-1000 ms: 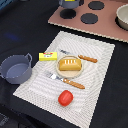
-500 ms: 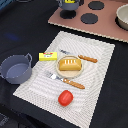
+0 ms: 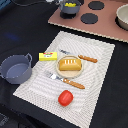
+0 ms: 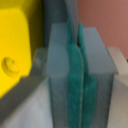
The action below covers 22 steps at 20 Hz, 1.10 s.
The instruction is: Interact with the objects in diverse but meaningful ways.
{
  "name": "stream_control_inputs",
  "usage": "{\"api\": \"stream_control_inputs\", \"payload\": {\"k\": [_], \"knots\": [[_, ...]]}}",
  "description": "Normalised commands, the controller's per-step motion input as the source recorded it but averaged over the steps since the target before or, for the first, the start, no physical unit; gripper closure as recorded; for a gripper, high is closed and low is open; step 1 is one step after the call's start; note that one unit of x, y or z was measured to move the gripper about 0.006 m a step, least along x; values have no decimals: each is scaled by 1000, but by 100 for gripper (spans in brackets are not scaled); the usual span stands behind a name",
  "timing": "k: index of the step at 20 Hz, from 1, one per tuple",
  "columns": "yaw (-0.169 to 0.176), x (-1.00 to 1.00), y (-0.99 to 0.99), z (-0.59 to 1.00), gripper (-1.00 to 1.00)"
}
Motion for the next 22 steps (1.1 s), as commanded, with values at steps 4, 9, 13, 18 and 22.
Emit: {"api": "stream_control_inputs", "payload": {"k": [4,9,13,18,22], "knots": [[47,-92,0,-294,100],[65,-119,0,40,-100],[22,-17,0,596,-100],[19,0,17,1000,-100],[15,0,0,1000,-100]]}}
